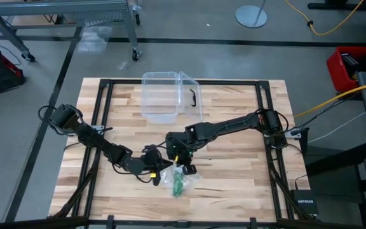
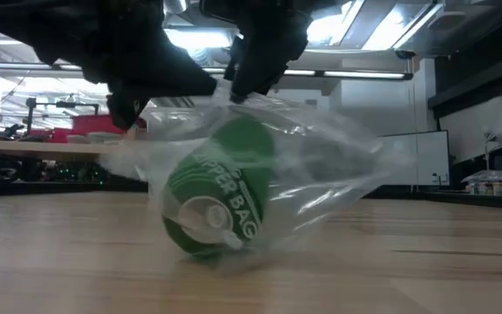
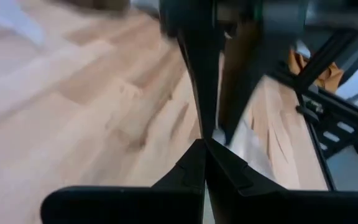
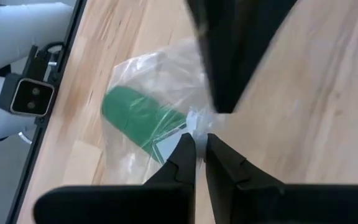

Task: Roll bandage
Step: Close the transparent zip bag

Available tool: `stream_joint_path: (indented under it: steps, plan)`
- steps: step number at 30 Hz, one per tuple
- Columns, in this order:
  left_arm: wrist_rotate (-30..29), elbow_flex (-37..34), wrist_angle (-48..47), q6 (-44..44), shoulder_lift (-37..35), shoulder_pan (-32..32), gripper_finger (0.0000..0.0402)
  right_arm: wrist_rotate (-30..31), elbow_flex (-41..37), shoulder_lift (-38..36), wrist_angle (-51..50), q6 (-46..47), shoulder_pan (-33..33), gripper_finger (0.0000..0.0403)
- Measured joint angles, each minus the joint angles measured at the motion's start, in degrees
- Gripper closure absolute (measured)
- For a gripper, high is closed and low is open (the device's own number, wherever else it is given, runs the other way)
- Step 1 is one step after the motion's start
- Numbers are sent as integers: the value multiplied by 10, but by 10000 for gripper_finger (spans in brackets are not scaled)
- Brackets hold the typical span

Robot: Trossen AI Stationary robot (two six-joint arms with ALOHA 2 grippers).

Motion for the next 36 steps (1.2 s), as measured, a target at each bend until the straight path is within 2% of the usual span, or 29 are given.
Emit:
stream_joint_path:
  steps: [3, 8, 18, 21, 29, 33, 36]
  plan:
    - [4, 0, 4, 15, 0, 0, 401, -1, 0, 0, -4, 0, 1, 385]
    - [14, 0, 3, -28, 0, -1, 401, -2, 0, 0, -4, 0, 1, 385]
    - [58, 0, -18, -2, 0, -4, 396, -1, 0, -10, -38, -15, 1, 385]
    - [74, 0, -15, -8, 0, -4, 370, 0, 3, -13, -43, -16, 1, 385]
    - [76, 0, -7, -15, 0, 1, 262, 9, 48, -13, -43, -18, 1, 385]
    - [76, 0, 5, -15, 0, 7, 236, 19, 63, -13, -42, -18, 1, 385]
    - [76, 0, 19, -1, 0, 12, 232, 26, 67, -13, -37, -18, 1, 385]
